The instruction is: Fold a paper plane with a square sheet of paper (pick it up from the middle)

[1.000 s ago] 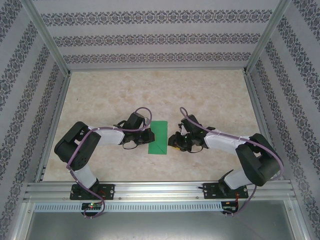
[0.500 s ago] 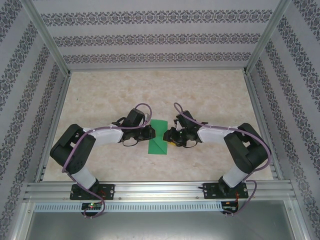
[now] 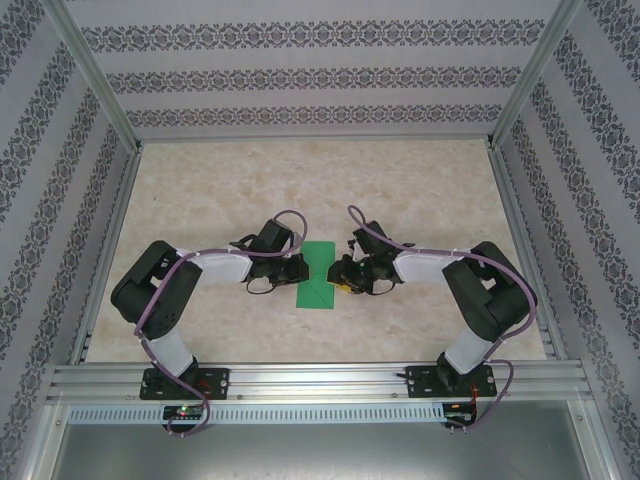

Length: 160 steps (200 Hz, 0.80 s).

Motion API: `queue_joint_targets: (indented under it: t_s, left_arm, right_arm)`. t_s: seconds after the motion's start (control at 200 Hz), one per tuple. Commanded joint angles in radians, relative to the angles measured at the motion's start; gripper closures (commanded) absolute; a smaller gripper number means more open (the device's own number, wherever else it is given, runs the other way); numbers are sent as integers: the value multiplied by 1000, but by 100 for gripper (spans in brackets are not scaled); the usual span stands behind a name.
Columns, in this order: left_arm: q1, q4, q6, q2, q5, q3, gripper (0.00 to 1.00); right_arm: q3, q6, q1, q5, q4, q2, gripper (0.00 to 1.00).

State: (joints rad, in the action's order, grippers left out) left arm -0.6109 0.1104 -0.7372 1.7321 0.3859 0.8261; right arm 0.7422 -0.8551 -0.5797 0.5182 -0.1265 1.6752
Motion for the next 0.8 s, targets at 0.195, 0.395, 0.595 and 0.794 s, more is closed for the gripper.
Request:
queue_joint_targets:
  t_s: [0.195, 0.395, 0.595, 0.794]
  left_arm:
    - [-6, 56, 38, 19, -20, 30, 88]
    - [-6, 61, 40, 17, -16, 32, 88]
    - [-6, 62, 37, 11, -17, 32, 88]
    - [-6, 65, 37, 4, -17, 35, 88]
  right_arm:
    - [19, 3, -14, 19, 69, 30, 68]
    - [1, -24, -14, 20, 111, 31, 67]
    - [-36, -41, -6, 52, 189, 10, 67]
    - [-64, -43, -1, 78, 244, 7, 66]
